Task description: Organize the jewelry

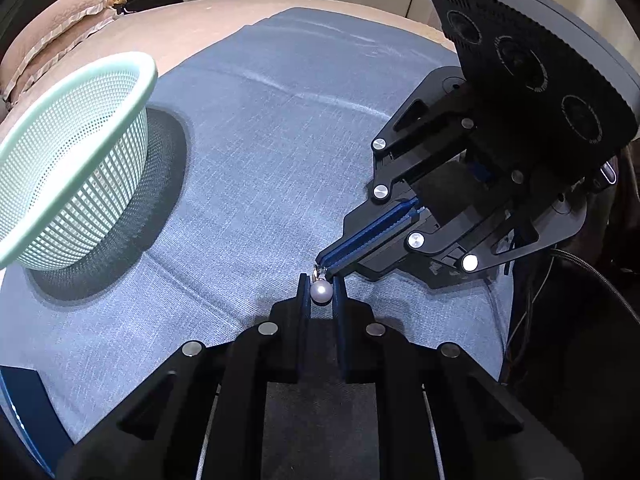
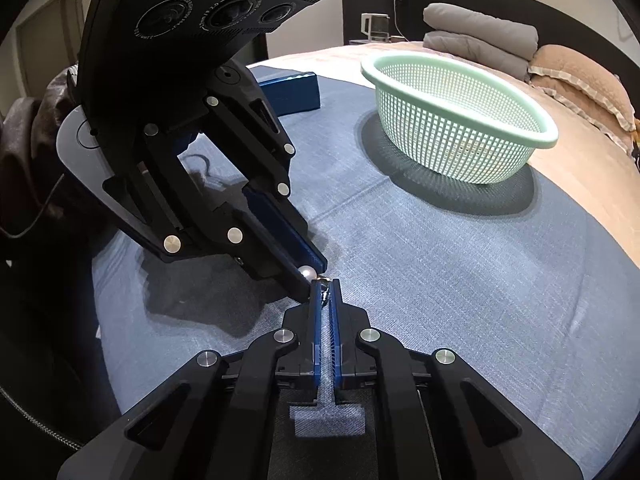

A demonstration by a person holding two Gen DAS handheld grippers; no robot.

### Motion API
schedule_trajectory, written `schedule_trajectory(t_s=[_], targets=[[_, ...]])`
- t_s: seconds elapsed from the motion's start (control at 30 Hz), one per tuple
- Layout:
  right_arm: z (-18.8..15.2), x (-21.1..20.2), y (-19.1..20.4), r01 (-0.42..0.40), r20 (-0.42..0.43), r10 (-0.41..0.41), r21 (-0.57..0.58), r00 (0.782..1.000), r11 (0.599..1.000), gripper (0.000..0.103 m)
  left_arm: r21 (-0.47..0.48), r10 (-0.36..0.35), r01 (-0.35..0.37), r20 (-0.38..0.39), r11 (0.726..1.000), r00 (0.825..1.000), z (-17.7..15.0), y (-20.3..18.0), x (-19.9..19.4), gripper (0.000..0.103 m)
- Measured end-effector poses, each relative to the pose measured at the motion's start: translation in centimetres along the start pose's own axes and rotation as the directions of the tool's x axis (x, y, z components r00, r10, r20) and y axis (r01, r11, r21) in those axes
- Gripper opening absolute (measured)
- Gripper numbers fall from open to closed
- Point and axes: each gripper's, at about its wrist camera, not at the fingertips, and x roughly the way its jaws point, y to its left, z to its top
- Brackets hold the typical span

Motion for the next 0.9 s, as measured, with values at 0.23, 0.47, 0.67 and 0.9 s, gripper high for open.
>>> schedule_trajectory(t_s=[0.23, 0.47, 0.67, 0.9], targets=[[1.3, -2.2, -0.2, 0.028, 0.042, -0.027, -0.018, 0.999, 0.999, 0.004, 0.015, 0.032, -0.033, 0.043, 0.999, 0.999, 1.3, 0.4, -2.4, 0.012], [4.0, -4.4, -0.7, 0.070, 0.096, -0.063, -0.069, 0.993, 0.995, 0.004, 0.040, 0.082, -0.086, 0.096, 0.995, 0.992, 3.2, 1.2, -5.6, 0.012], [7.3, -5.1, -2.2, 0.118, 0.141, -0.099, -0.132, 0.985, 0.984, 0.004, 0.034, 0.140, -0.145, 0.128, 0.989, 0.982, 5.4, 3.1, -7.9, 0.012], [10.1, -4.2, -4.4, 0.146, 0.155, -0.117, -0.184, 0.981, 0.972, 0.004, 0.015, 0.202, -0.206, 0.139, 0.978, 0.969, 7.1, 5.6, -8.7, 0.012]])
